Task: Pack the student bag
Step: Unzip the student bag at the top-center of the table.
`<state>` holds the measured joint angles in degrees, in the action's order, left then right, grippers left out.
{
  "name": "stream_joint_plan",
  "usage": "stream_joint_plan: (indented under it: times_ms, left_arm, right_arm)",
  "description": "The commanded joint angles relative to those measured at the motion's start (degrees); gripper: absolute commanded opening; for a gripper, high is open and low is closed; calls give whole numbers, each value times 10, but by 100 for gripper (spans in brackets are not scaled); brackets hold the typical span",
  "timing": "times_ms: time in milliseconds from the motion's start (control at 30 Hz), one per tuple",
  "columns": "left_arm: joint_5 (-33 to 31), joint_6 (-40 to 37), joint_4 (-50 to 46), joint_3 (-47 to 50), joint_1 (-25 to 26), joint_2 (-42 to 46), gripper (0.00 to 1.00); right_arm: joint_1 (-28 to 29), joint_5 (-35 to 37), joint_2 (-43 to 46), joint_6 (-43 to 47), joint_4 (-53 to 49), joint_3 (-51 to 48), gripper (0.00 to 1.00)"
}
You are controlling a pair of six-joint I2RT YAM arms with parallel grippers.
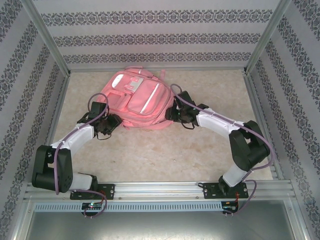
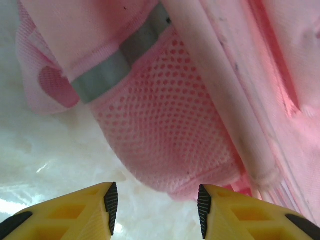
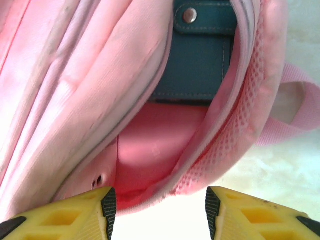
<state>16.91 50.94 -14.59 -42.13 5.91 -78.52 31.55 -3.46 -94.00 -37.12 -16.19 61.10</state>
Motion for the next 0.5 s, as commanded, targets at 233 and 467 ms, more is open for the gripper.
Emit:
stream_joint_plan:
  times_ms: [233,467]
  left_arm:
    - [-6,24,122,15,-45,-49,49]
    - [-13,16,166,17,-67,-63,50]
  right_arm:
    - [68,73,90,21,23,-65,53]
    - [114,81,100,35,43,-66,53]
